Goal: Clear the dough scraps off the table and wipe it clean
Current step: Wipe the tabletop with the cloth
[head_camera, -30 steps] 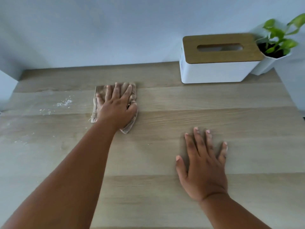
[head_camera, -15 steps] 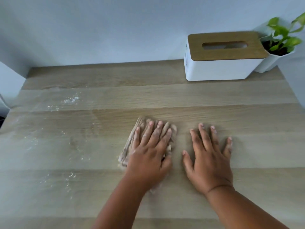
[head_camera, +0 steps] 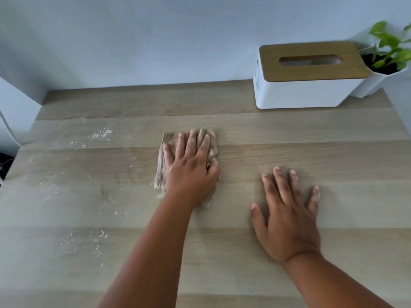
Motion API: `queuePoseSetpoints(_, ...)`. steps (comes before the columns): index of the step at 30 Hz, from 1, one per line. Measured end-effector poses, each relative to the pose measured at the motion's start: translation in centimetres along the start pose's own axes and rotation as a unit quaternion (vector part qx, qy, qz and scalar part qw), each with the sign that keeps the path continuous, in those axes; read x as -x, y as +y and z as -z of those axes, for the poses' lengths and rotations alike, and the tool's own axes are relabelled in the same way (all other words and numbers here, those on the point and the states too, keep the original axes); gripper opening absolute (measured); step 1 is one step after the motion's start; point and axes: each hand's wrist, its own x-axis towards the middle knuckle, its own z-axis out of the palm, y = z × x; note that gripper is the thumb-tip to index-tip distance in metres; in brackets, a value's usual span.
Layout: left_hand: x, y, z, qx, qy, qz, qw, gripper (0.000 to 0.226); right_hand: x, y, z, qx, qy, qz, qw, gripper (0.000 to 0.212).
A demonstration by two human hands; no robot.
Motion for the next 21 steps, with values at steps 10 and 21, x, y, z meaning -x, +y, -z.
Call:
queuePoseSetpoints(10,-2.5,-0.1,0.9,0.019,-0.029,-0.036,0.999,0.072,0.1,0.0,0.0,0.002,-0.001,-0.001,1.000,0.077)
queuePoseSetpoints(21,19.8,-0.5,-3.0,-0.041,0.097,-0.091,0.990,0.074,0.0,-0.1,0.0,-0.003,-0.002,0.001,1.000,0.078)
